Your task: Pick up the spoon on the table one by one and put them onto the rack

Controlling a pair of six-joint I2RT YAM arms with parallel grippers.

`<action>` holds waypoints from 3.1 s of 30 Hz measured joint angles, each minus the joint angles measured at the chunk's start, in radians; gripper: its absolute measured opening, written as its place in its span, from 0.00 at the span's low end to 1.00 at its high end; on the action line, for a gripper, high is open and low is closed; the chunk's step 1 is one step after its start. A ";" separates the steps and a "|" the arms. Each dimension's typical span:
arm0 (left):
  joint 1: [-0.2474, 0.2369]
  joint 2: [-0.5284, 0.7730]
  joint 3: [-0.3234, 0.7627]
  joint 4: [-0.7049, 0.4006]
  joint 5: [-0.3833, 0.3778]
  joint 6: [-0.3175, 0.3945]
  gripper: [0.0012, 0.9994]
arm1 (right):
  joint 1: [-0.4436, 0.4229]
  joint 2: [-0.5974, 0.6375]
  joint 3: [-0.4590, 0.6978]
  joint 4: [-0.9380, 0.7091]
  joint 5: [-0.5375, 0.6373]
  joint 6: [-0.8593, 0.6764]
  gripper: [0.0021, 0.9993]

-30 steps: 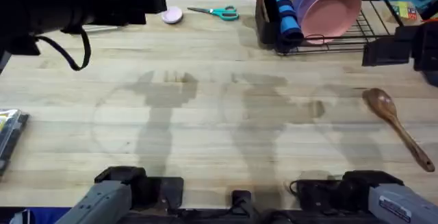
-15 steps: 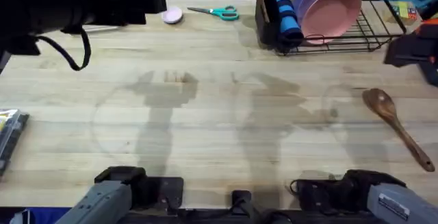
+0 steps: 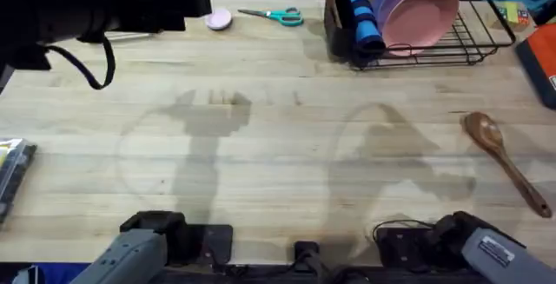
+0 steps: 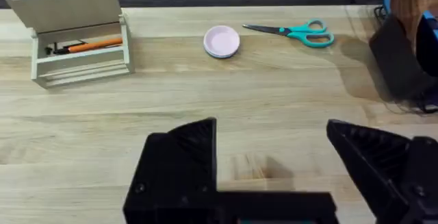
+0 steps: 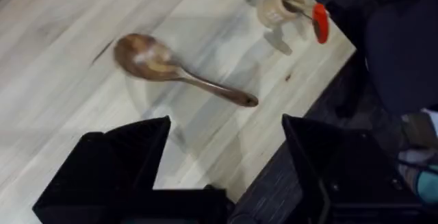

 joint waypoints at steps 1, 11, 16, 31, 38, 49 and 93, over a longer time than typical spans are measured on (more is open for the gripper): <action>0.000 0.000 0.000 0.000 0.000 0.000 0.99 | -0.014 0.000 0.000 0.000 0.000 -0.003 0.99; 0.000 0.000 0.000 0.000 0.000 0.000 0.99 | -0.034 0.022 0.003 0.083 0.006 -0.240 0.99; 0.000 0.000 0.000 0.000 0.000 0.000 0.99 | -0.034 0.208 0.005 0.032 0.011 -0.706 0.99; 0.000 0.000 0.000 0.000 0.000 0.000 0.99 | -0.199 0.214 0.005 0.038 -0.250 -0.869 0.99; 0.000 0.000 0.000 0.000 0.000 0.000 0.99 | -0.341 0.214 -0.002 0.085 -0.446 -0.901 0.99; 0.000 0.000 0.000 0.000 0.000 0.000 0.99 | -0.359 0.214 -0.071 0.117 -0.534 -0.919 0.99; 0.000 0.000 0.000 0.000 0.000 0.000 0.99 | -0.372 0.508 -0.410 0.534 -0.492 -1.023 0.99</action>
